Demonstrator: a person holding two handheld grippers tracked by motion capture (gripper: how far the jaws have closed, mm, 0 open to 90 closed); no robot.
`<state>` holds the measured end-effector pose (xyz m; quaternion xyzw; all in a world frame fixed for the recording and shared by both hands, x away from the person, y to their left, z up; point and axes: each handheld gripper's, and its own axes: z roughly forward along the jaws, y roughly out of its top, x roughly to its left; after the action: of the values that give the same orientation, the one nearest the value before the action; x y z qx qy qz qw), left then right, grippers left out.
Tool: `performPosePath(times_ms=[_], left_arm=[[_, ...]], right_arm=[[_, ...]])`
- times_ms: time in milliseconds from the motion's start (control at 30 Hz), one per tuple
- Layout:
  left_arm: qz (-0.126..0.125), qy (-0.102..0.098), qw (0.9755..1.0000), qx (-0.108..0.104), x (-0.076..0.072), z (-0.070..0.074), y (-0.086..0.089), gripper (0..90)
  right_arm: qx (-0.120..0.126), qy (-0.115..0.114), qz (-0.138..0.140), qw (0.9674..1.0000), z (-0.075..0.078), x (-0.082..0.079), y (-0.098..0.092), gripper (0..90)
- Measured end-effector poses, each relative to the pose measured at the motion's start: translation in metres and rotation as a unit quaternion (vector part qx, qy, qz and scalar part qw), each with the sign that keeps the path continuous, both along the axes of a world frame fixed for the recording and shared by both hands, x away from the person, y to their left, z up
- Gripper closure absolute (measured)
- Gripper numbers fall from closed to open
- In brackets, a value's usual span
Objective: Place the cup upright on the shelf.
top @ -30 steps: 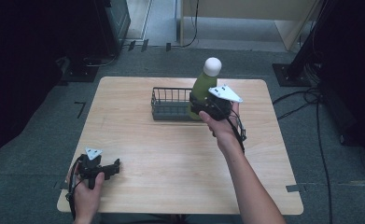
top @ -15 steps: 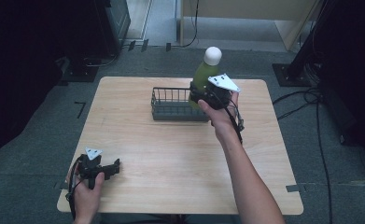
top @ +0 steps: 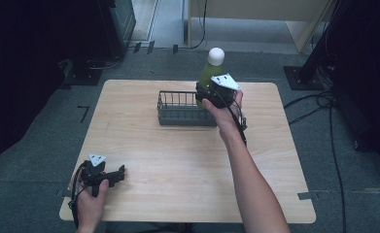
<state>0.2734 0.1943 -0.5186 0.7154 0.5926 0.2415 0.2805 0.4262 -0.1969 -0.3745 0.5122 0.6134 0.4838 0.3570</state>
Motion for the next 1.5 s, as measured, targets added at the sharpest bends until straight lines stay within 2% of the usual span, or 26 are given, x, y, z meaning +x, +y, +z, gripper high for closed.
performPosePath(times_ms=[133, 233, 267, 333, 467, 500, 567, 700, 800, 1033, 1267, 1500], left_arm=[[0.000, 0.000, 1.0000, 0.000, 0.000, 0.000, 0.000, 0.0], [-0.003, 0.000, 1.0000, 0.000, 0.000, 0.000, 0.000, 0.0], [-0.004, 0.000, 1.0000, 0.000, 0.000, 0.000, 0.000, 0.0], [-0.004, 0.000, 1.0000, 0.000, 0.000, 0.000, 0.000, 0.0], [-0.005, 0.000, 1.0000, 0.001, 0.000, 0.000, 0.000, 0.0], [-0.004, 0.000, 1.0000, 0.000, 0.000, 0.000, 0.000, 0.0], [-0.004, 0.000, 1.0000, 0.000, 0.000, 0.000, 0.000, 0.0], [-0.004, 0.000, 1.0000, 0.000, 0.000, 0.000, 0.000, 0.0], [-0.004, 0.000, 1.0000, 0.000, 0.000, 0.000, 0.000, 0.0], [-0.004, 0.000, 1.0000, 0.000, 0.000, 0.000, 0.000, 0.0], [-0.004, 0.000, 1.0000, 0.000, 0.000, 0.000, 0.000, 0.0], [-0.004, 0.000, 1.0000, 0.000, 0.000, 0.000, 0.000, 0.0]], right_arm=[[0.004, 0.008, 0.001, 1.0000, -0.006, 0.004, 0.000, 20.3], [-0.002, 0.018, -0.001, 0.9998, -0.012, 0.009, 0.002, 20.2], [-0.009, 0.026, -0.003, 0.9996, -0.017, 0.012, 0.004, 20.2], [-0.011, 0.029, -0.003, 0.9995, -0.019, 0.013, 0.005, 20.2], [-0.015, 0.051, -0.007, 0.9985, -0.029, 0.020, 0.009, 20.2], [-0.013, 0.045, -0.008, 0.9989, -0.030, 0.020, 0.009, 20.2], [-0.012, 0.047, -0.007, 0.9988, -0.030, 0.021, 0.010, 20.2], [-0.019, 0.032, -0.002, 0.9993, -0.035, 0.025, 0.014, 19.7], [-0.013, 0.022, -0.005, 0.9997, -0.039, 0.028, 0.016, 19.5], [-0.006, 0.017, -0.001, 0.9998, -0.042, 0.026, 0.014, 18.9], [0.031, 0.034, 0.001, 0.9989, -0.045, 0.025, 0.008, 17.0], [0.025, 0.040, 0.008, 0.9988, -0.045, 0.023, 0.007, 17.1]])
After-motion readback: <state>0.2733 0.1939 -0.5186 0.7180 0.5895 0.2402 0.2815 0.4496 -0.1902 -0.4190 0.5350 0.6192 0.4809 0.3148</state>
